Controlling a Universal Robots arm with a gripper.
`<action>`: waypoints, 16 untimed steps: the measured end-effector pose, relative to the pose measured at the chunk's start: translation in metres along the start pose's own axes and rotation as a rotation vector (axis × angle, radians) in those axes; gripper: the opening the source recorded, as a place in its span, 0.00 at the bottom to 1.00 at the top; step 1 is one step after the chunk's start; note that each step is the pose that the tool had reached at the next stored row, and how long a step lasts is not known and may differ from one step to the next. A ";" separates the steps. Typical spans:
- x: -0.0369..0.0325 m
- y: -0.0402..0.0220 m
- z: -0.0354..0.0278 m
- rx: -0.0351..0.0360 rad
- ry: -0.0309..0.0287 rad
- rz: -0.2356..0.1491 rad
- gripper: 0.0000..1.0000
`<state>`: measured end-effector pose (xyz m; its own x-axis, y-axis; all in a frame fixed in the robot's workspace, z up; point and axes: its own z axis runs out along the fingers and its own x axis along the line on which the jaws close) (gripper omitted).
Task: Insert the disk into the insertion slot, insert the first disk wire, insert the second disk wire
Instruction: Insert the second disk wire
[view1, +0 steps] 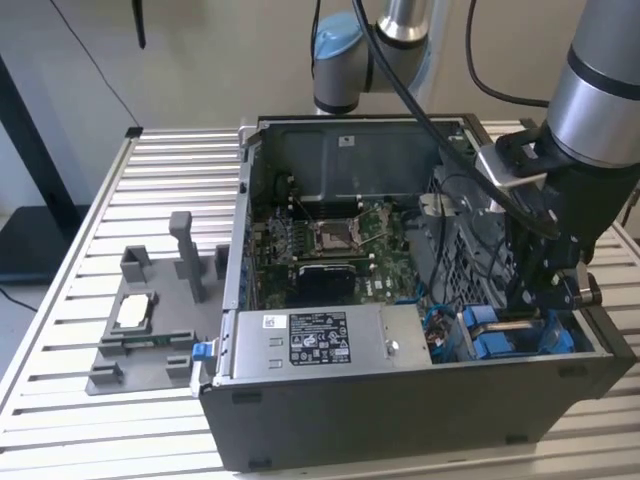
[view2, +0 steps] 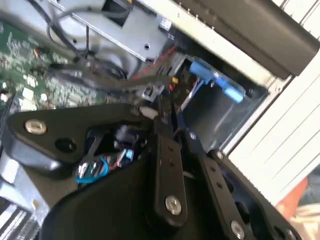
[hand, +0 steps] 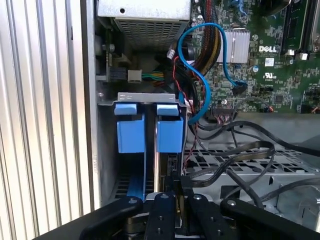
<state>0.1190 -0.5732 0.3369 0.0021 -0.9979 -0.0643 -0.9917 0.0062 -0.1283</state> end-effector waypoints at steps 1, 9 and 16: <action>0.0000 0.0000 0.0000 0.0000 -0.0010 0.000 0.16; 0.0003 0.0008 0.0054 0.0002 -0.0013 0.003 0.16; 0.0001 0.0008 0.0069 0.0003 -0.0050 0.003 0.18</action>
<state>0.1191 -0.5729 0.3300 -0.0006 -0.9976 -0.0697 -0.9917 0.0095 -0.1284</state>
